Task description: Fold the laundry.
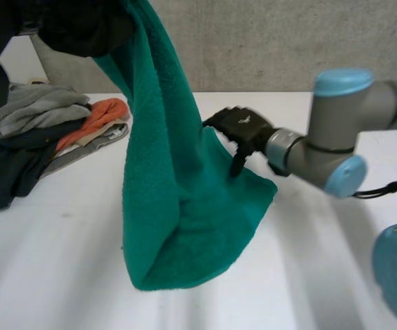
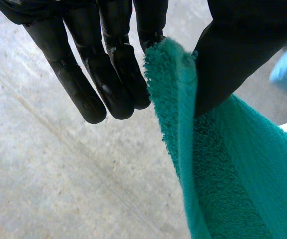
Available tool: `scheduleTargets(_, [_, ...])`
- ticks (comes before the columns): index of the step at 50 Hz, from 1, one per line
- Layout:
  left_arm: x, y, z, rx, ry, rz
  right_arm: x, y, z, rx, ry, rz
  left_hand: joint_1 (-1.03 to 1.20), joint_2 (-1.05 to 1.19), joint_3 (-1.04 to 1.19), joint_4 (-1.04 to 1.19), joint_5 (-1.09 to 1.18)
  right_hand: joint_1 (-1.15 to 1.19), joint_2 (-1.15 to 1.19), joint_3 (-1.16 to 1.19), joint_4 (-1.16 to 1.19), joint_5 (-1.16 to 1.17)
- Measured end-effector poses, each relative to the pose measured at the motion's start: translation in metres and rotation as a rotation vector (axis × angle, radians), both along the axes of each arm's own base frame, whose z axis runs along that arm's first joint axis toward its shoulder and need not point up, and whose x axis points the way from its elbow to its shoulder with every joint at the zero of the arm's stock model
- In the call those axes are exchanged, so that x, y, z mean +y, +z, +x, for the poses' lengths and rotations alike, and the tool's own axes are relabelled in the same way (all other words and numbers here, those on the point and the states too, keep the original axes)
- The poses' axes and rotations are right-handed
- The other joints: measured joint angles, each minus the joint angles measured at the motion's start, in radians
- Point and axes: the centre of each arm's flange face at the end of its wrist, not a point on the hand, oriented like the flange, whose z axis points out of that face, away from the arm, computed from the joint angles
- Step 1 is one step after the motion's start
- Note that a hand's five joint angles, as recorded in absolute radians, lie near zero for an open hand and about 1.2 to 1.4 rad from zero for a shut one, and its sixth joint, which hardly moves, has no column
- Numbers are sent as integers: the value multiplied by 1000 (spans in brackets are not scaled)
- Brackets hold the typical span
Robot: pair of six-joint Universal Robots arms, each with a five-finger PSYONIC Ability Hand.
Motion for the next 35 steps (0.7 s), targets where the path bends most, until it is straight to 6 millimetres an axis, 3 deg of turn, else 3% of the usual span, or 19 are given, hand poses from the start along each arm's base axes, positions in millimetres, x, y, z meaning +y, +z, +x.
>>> scheduleTargets(4, [13, 1, 6, 7, -12, -16, 7, -23, 20, 8, 25, -4, 0, 0, 0, 0, 0, 11, 12, 13, 14, 7])
scheduleTargets(5, [17, 0, 8, 6, -12, -17, 5, -28, 26, 3, 11, -22, 0, 0, 0, 0, 0, 328, 334, 330, 327, 308])
scheduleTargets(6, [18, -1, 9, 5, -10, -17, 2, -29, 28, -4, -6, -39, 0, 0, 0, 0, 0, 496, 483, 474, 470, 472])
scheduleTargets(8, [17, -4, 11, 0, -1, -15, -7, -26, 30, -31, -57, -88, 0, 0, 0, 0, 0, 763, 783, 747, 746, 742])
scheduleTargets(10, [13, -7, 13, -3, 15, -15, -22, -12, 28, -82, -133, -158, 0, 0, 0, 0, 0, 899, 941, 932, 937, 914])
scheduleTargets(13, [0, -11, 17, -4, 55, -15, -46, 23, 18, -194, -244, -266, 0, 0, 0, 0, 0, 899, 970, 974, 986, 939])
scheduleTargets(15, [-16, -13, 20, 3, 96, -23, -60, 60, 5, -296, -298, -343, 0, 0, 0, 0, 0, 899, 970, 974, 991, 940])
scheduleTargets(16, [-21, -13, 21, 6, 109, -26, -62, 67, 3, -312, -305, -354, 0, 0, 0, 0, 0, 899, 970, 974, 991, 941])
scheduleTargets(18, [-39, -11, 25, 20, 149, -38, -70, 113, -16, -416, -346, -433, 0, 0, 0, 0, 0, 899, 970, 974, 991, 945])
scheduleTargets(20, [-64, -9, 32, 47, 200, -55, -71, 165, -44, -508, -389, -518, 0, 0, 0, 0, 0, 899, 970, 974, 991, 945])
scheduleTargets(23, [-83, -8, 35, 75, 230, -61, -67, 196, -67, -548, -420, -570, 0, 0, 0, 0, 0, 899, 970, 974, 991, 945])
scheduleTargets(24, [-100, -10, 36, 103, 250, -57, -62, 213, -84, -559, -442, -599, 0, 0, 0, 0, 0, 899, 970, 974, 991, 945])
scheduleTargets(25, [-109, -12, 35, 119, 258, -50, -59, 218, -92, -557, -450, -606, 0, 0, 0, 0, 0, 899, 970, 974, 991, 945])
scheduleTargets(28, [-129, -22, 32, 143, 272, -15, -53, 211, -106, -517, -453, -580, 0, 0, 0, 0, 0, 899, 970, 974, 992, 945])
scheduleTargets(31, [-152, -46, 25, 144, 284, 59, -45, 176, -117, -431, -436, -486, 0, 0, 0, 0, 0, 899, 970, 974, 992, 945])
scheduleTargets(35, [-178, -96, 15, 98, 301, 195, -30, 108, -125, -293, -406, -315, 0, 0, 0, 0, 0, 899, 970, 976, 993, 945])
